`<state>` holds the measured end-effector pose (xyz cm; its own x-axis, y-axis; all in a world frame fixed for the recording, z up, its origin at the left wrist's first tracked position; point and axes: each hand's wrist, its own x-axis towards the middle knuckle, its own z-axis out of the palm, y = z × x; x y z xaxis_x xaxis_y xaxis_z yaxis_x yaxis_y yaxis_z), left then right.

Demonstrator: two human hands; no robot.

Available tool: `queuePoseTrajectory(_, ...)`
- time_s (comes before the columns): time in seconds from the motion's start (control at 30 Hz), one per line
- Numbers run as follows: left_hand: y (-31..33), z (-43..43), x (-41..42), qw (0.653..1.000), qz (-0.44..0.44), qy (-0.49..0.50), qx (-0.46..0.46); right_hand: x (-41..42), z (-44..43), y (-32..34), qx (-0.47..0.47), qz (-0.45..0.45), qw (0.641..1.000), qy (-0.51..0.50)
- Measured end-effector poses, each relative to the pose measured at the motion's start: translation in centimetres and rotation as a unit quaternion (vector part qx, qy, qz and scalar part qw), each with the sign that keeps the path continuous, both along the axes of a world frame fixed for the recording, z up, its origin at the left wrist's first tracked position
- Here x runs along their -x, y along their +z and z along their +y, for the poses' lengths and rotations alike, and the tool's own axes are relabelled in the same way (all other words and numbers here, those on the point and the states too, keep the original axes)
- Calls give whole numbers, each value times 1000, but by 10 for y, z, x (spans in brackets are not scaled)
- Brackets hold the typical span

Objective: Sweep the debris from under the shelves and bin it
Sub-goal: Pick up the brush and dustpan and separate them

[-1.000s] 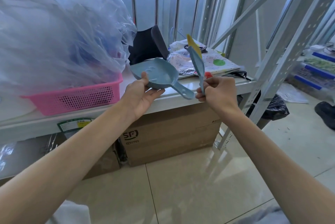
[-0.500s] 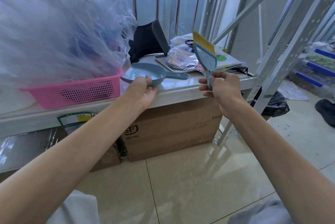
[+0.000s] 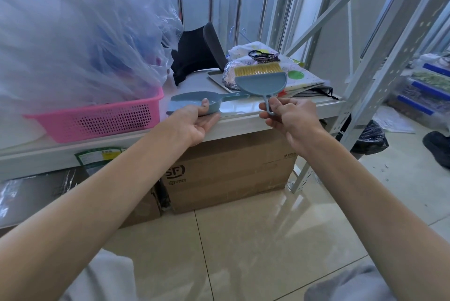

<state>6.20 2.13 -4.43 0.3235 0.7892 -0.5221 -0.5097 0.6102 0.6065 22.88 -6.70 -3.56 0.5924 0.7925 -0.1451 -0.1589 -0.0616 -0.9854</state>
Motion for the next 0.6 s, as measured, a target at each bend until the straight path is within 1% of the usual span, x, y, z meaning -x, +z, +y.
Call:
queuePoseTrajectory(0.1,2,-2,3,999,24,-37,7,-1,-1,0,-17,26,999,8)
queuePoseTrajectory(0.23,4,-3,8,993,67,-101,-11,-1,-1,0,-14,7,1000,6)
queuePoseTrajectory(0.3,5,-4,10,983,114,-132,-54,0,0,-1,-3,-13,1000,9)
queuePoseTrajectory(0.37,2,-3,10,959,203,-117,-162,2,0,-2,12,-39,999,13)
queuePoseTrajectory(0.4,-1,-2,9,932,255,-87,-242,3,0,-3,19,-51,998,15)
queuePoseTrajectory(0.43,-4,0,10,885,315,-55,-338,4,-1,-4,26,-61,998,17)
queuePoseTrajectory(0.47,-7,3,11,813,383,-32,-437,5,-1,-4,31,-67,997,20)
queuePoseTrajectory(0.5,-10,6,13,734,440,-21,-517,6,-1,-5,36,-70,997,21)
queuePoseTrajectory(0.53,-12,9,14,667,484,-21,-566,7,-1,-5,39,-71,997,21)
queuePoseTrajectory(0.57,-14,11,15,622,518,-32,-587,8,-1,-4,41,-70,996,22)
queuePoseTrajectory(0.6,-16,13,15,594,544,-46,-591,9,-1,-4,44,-71,996,23)
